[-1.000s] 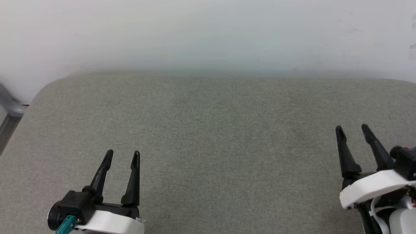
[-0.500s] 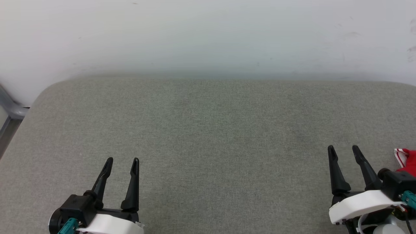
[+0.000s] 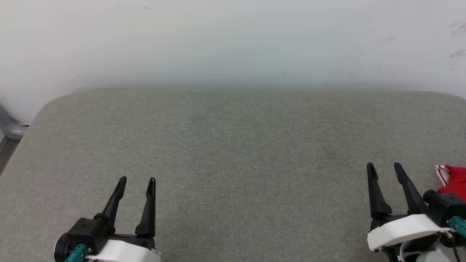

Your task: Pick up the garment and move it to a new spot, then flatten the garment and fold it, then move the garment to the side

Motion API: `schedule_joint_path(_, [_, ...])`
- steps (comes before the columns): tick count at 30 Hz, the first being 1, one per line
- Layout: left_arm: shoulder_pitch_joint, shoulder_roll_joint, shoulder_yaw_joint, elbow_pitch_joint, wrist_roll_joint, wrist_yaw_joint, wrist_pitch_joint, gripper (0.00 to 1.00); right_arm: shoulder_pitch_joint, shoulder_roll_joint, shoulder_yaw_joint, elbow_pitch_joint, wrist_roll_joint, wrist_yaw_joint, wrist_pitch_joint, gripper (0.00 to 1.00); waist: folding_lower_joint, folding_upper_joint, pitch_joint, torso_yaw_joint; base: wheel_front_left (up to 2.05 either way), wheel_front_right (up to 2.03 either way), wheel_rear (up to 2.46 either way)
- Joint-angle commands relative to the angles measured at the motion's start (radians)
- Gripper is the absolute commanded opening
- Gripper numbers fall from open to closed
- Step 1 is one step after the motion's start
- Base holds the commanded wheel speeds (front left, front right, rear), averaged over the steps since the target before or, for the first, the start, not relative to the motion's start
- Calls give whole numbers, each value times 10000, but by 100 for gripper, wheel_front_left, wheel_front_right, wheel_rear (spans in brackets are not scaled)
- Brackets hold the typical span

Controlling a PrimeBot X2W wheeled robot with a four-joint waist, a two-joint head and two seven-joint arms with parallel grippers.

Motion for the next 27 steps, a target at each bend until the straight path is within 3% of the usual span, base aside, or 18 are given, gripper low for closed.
schedule_joint_path(1, [48, -15, 6, 17, -49, -21, -20, 100, 24, 43, 14, 13, 81, -9, -30, 100, -1, -1, 2, -9, 0, 0, 0])
schedule_joint_path(7, [-43, -80, 170, 78, -77, -21, -21, 100, 60, 42, 80, 22, 121, -9, -45, 100, -1, -1, -5, -15, 0, 0, 0])
schedule_joint_path(8, [-2, -42, 140, 77, -54, 0, 0, 0, 31, 2, 84, 12, 73, 0, -12, 0, 0, -1, -4, -17, 0, 0, 0])
schedule_joint_path(12, [117, -69, 69, 358, -147, 2, 18, 0, 164, 4, 75, 327, 162, 0, 34, 0, 0, -1, -4, -19, 0, 0, 0])
schedule_joint_path(27, [-242, -61, 199, 726, -2996, 6, 649, 0, -5, 8, -43, 441, 2908, -1, 623, 0, 0, -1, 10, -54, 0, 0, 0])
